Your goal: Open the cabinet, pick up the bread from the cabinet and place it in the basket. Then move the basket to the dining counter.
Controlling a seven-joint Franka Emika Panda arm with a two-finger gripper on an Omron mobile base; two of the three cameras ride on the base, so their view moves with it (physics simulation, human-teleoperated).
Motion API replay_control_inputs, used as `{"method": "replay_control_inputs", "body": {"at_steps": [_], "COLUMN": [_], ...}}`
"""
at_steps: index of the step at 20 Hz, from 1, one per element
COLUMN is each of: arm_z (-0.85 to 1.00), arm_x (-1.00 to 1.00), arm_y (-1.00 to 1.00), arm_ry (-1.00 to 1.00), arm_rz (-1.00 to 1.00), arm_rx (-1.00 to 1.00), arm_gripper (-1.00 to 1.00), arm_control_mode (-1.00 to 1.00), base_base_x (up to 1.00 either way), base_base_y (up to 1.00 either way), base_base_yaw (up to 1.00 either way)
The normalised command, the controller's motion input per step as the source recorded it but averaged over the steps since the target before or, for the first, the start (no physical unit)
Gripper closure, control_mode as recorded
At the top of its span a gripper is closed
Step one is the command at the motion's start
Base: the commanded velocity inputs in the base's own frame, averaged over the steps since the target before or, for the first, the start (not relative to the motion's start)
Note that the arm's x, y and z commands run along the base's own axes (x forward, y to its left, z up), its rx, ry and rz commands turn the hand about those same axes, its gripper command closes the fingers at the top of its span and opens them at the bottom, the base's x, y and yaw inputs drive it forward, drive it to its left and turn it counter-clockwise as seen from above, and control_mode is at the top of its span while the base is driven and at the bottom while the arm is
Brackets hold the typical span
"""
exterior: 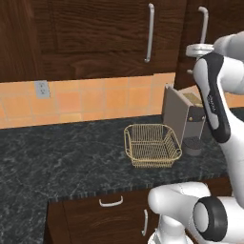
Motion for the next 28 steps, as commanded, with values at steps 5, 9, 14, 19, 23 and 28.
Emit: {"method": "replay_control_inputs", "body": {"at_steps": [5, 9, 14, 19, 23, 28], "arm_z": [0.0, 0.0, 0.0, -0.01, -0.04, -0.02], "arm_x": [-0.93, -0.87, -0.71, -0.52, -0.39, -0.47], "arm_y": [-1.0, -1.0, -1.0, -1.0, -1.0, -0.86], "arm_ry": [0.0, 0.0, 0.0, 0.0, 0.0, -0.15], "arm_rz": [0.0, -0.01, 0.0, 0.0, 0.0, -0.05], "arm_rx": [0.02, 0.02, 0.04, 0.04, 0.04, 0.01], "arm_gripper": [1.0, 1.0, 1.0, 1.0, 1.0, 1.0], "arm_control_mode": [-1.0, -1.0, -1.0, -1.0, -1.0, -1.0], "base_base_x": [0.0, 0.0, 0.0, 0.0, 0.0, 0.0], "base_base_y": [0.0, 0.0, 0.0, 0.0, 0.0, 0.0], "base_base_yaw": [0.0, 0.0, 0.0, 0.0, 0.0, 0.0]}}
